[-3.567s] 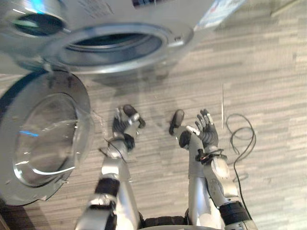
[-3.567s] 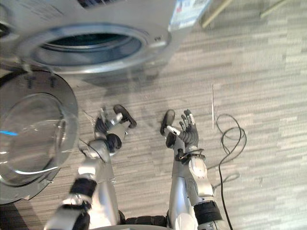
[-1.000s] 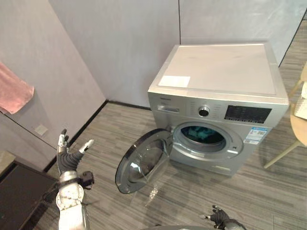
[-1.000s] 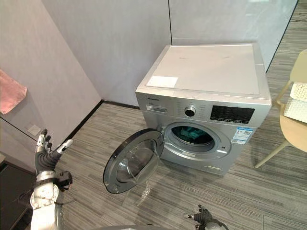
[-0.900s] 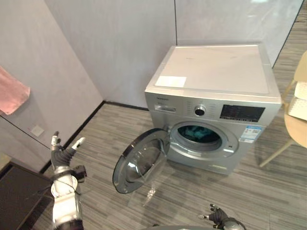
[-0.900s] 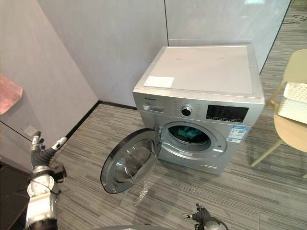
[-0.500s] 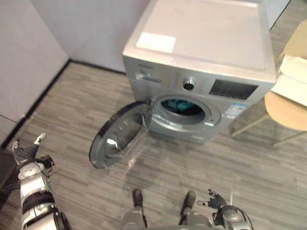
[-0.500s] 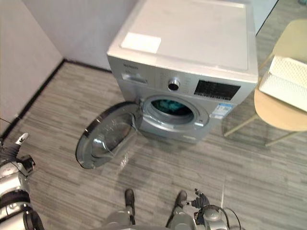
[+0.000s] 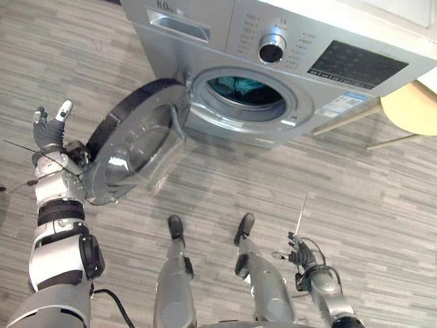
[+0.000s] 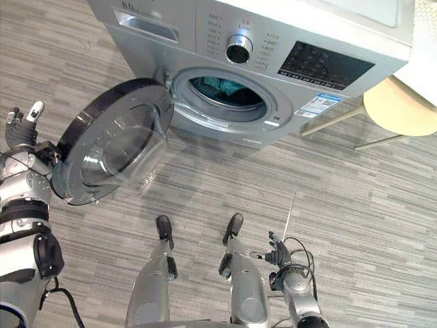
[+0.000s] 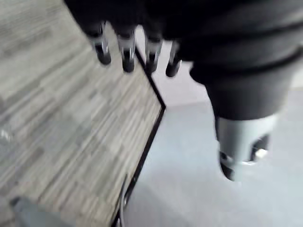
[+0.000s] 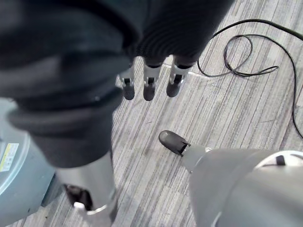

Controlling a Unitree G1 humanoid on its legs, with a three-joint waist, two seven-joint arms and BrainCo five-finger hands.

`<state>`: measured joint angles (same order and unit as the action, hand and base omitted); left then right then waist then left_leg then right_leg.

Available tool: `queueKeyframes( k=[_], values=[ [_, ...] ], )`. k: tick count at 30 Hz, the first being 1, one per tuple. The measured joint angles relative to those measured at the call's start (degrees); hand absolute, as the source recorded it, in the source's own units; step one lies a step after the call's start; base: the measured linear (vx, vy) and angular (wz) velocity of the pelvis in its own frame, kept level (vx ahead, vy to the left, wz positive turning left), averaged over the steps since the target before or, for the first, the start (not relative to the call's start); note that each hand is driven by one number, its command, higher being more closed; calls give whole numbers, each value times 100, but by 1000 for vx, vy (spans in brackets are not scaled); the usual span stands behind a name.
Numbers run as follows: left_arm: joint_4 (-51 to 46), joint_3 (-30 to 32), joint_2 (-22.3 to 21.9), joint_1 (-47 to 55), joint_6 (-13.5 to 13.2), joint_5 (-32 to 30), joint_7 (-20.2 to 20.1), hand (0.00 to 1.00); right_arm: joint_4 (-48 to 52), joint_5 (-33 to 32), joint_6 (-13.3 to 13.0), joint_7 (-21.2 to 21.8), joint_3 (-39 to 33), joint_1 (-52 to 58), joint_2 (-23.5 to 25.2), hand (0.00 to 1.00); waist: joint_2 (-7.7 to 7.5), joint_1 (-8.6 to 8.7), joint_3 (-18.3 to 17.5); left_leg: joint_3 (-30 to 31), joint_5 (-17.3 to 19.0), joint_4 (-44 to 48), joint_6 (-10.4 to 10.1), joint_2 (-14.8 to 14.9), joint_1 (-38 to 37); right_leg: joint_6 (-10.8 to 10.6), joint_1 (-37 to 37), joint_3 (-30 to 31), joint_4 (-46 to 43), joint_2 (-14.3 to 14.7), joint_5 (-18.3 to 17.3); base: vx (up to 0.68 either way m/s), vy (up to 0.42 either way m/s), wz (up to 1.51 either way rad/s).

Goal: Pick up the laundry basket with both hands and put the clothes into the washing machine.

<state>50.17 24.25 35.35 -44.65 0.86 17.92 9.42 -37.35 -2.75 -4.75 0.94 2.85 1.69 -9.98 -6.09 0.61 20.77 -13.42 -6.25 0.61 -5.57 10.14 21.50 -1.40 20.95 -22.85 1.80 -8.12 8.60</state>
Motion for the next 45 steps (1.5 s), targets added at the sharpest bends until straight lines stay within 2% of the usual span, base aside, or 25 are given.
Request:
queueKeyframes(
  k=[3,7,10,13,17,20,23,25,29,30,32,36,37,43,45],
  values=[
    [417,37,156,-197,-5,9,-85,0,108,1,-10,3,47,-1,36,0,-2,-10,1,-69,7,3,-8,8,9,9,44,38,-25,-4,-6,31,19,-6],
    [1095,311,198,-444,140,161,-406,0,156,1,21,43,77,-2,77,0,-3,-59,1,-107,8,8,-7,10,-17,9,43,77,-40,-8,-6,10,10,-2],
    [1417,596,103,-374,313,154,-590,0,193,1,44,60,165,-5,79,0,-3,-96,1,-150,9,9,-7,22,-56,24,37,111,-45,1,5,3,14,-6],
    [1576,629,-89,-353,363,168,-706,0,169,11,102,71,178,-22,81,0,-9,-147,-2,-164,8,7,-6,12,-129,37,-20,127,-42,-3,19,0,4,-2],
    [1622,-311,-287,-246,388,284,-914,0,-78,111,153,167,274,-244,67,0,-13,-137,-4,-170,7,6,-3,-33,-273,18,-171,163,6,-32,74,-1,8,0],
    [1616,-1358,-339,-241,386,677,-1013,0,-211,149,186,172,343,-505,45,0,-13,-127,-5,-216,6,-24,-2,-114,-313,-14,-185,238,82,-94,173,-29,29,-4],
    [1566,-2207,-508,-223,386,1045,-1052,0,-196,290,233,173,496,-649,15,0,-20,20,-9,-260,17,-37,-5,-246,-409,-113,-303,287,195,-194,293,-46,54,-1],
    [1485,-2443,-646,-223,382,1109,-1054,0,-194,310,251,175,506,-649,14,0,-23,52,-12,-346,29,-56,10,-318,-464,-172,-308,367,224,-244,343,-40,59,-9],
    [1442,-2674,-845,-226,372,1109,-1050,0,-292,335,254,173,632,-648,5,0,-51,236,-56,-526,30,-124,12,-407,-568,-224,-259,536,222,-336,377,-34,39,-20],
    [1447,-2712,-864,-230,352,1090,-891,0,-334,335,256,177,717,-648,6,0,-87,364,-79,-618,28,-200,13,-426,-614,-241,-223,601,218,-354,389,-28,19,-23],
    [1453,-2734,-879,-234,351,1055,-792,0,-398,343,257,194,784,-641,16,0,-179,493,-139,-745,21,-256,4,-426,-614,-246,-102,707,206,-376,393,-16,15,-32],
    [1466,-2860,-1038,-254,356,1017,-789,0,-397,505,274,285,730,-475,-73,0,-206,657,-158,-855,5,-191,2,-383,-643,-252,-74,788,209,-331,471,36,-5,-21],
    [1466,-2860,-1055,-285,356,954,-790,0,-391,514,275,280,663,-445,-67,0,-206,666,-158,-883,3,-157,11,-369,-652,-160,-73,866,219,-305,543,71,-13,-19],
    [1465,-2829,-1215,-452,354,795,-790,0,212,503,262,254,114,-404,-80,0,-204,703,-159,-1132,153,63,130,-299,-723,-150,-76,1068,223,-218,551,54,-9,-23],
    [1465,-2832,-1359,-493,354,609,-791,0,440,492,251,239,-14,-378,-159,0,-204,743,-160,-1220,317,241,127,-278,-718,-156,-79,1207,222,-220,549,29,19,-21]
  ],
)
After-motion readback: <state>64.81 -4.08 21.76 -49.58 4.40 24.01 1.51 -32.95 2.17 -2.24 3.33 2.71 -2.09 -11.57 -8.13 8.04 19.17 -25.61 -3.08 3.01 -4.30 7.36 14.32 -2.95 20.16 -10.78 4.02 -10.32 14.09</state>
